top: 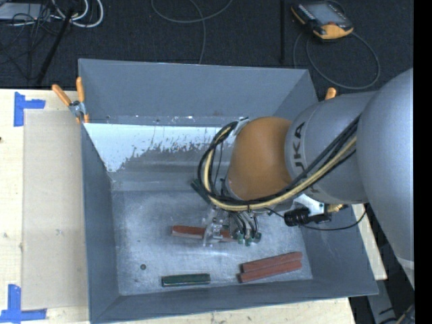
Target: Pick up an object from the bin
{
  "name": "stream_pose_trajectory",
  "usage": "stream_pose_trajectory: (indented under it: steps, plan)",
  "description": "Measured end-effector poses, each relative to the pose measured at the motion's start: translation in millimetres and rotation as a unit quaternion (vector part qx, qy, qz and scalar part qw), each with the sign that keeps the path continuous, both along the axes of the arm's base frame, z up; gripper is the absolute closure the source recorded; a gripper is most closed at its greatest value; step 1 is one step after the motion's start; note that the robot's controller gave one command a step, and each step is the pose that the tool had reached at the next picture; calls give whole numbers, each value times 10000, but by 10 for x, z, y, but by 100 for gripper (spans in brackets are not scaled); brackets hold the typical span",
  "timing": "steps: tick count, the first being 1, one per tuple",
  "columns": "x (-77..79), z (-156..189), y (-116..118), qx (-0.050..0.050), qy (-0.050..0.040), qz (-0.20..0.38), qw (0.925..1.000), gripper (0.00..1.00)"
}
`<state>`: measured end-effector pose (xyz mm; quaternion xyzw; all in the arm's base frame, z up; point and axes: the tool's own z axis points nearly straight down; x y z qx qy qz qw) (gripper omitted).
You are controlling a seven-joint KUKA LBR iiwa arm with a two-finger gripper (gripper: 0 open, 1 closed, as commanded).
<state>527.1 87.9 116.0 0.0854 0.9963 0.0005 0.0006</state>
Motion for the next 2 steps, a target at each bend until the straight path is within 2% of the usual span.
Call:
stream_pose_trajectory:
  steps: [2]
  plan:
    - [-6, 99, -2, -1, 15, 0, 10000, 100]
